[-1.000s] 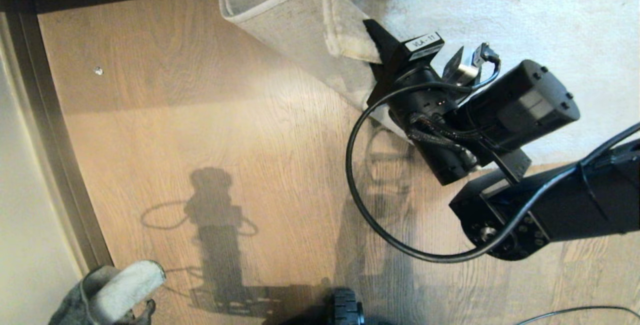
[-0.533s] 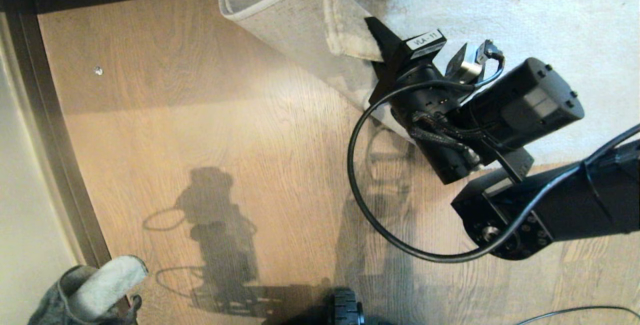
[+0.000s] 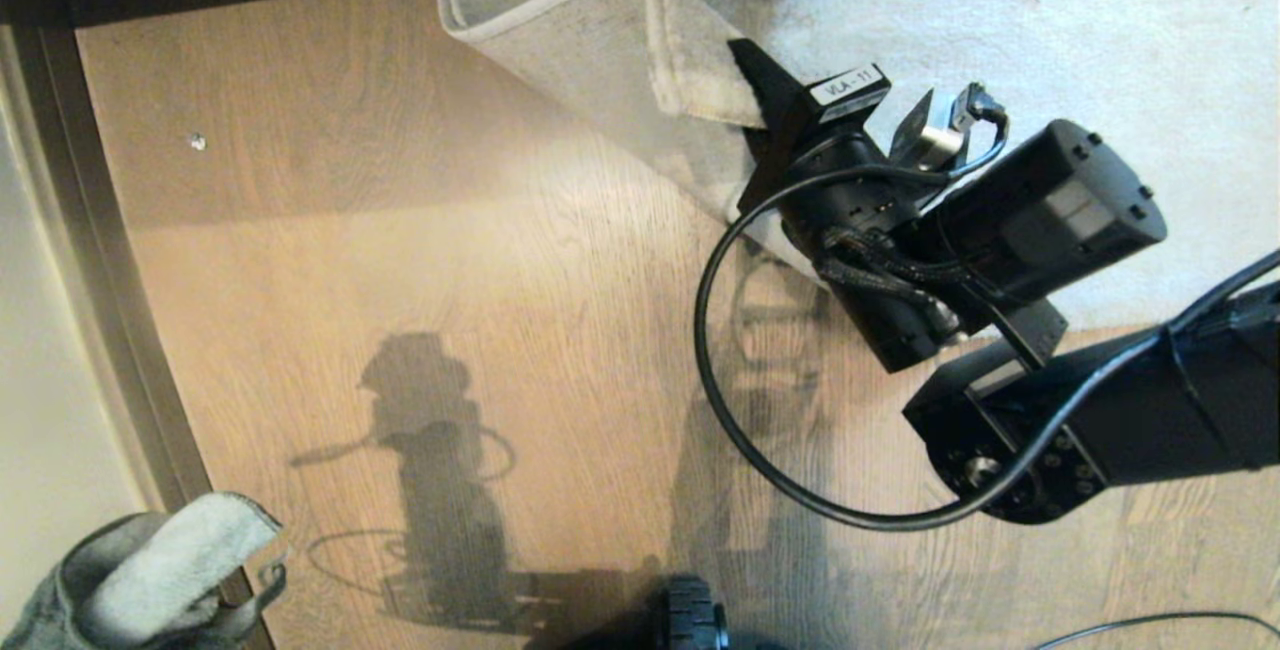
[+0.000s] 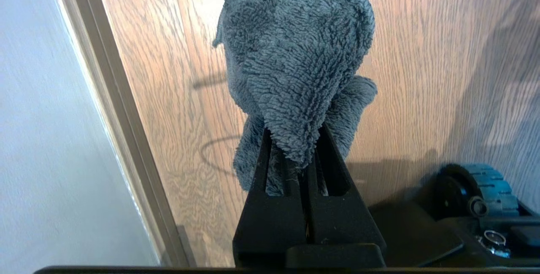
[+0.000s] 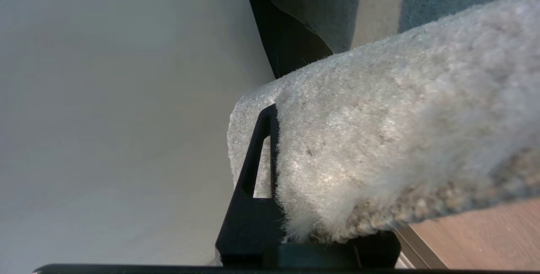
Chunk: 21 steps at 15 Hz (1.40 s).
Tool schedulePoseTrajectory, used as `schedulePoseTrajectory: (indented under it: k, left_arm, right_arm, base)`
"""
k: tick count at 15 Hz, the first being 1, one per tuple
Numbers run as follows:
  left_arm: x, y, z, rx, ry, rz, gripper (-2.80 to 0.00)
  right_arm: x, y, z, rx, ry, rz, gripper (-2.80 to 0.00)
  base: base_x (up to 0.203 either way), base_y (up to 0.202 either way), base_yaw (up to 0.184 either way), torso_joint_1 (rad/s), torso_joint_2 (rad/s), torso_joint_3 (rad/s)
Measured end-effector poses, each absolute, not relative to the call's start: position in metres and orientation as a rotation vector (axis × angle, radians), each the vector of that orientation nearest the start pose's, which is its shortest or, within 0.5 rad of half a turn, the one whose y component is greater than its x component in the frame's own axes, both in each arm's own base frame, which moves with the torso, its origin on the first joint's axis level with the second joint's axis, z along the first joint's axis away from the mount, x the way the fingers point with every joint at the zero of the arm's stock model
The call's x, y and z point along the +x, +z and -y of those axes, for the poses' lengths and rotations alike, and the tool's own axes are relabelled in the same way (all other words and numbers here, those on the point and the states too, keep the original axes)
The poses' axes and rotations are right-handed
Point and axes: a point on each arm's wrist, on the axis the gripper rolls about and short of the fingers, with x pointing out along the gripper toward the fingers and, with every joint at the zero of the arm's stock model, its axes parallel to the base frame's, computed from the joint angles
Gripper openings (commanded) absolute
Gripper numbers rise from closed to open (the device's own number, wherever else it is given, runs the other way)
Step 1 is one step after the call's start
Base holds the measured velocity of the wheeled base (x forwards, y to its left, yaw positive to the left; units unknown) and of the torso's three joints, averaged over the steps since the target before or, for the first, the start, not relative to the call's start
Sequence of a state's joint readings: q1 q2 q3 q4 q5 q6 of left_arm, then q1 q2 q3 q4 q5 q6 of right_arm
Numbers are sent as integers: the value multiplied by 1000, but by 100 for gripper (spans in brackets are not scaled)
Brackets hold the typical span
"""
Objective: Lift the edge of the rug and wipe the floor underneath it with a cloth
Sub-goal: Wipe the floor under the carpet with a rag, then lay down the carpet
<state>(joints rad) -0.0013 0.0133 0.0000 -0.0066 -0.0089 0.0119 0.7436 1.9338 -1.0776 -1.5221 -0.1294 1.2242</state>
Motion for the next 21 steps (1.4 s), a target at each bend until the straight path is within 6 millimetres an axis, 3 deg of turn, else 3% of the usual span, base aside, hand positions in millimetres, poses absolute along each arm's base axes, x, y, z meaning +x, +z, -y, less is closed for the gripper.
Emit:
schedulePoseTrajectory:
  k: [19, 20, 21]
  left_arm:
    - [-23, 76, 0, 11, -11, 7, -280]
    - [-23, 76, 0, 10, -11, 7, -280]
    - [-23, 76, 0, 11, -11, 7, -280]
  right_arm:
    - [264, 265, -239, 1450, 931, 172, -280]
    - [264, 265, -239, 1451, 930, 172, 0]
    - [263, 264, -239, 1449, 927, 171, 0]
  base:
    - [0, 0, 0, 0, 0, 0]
    - [0, 0, 0, 0, 0, 0]
    - [0, 0, 0, 0, 0, 0]
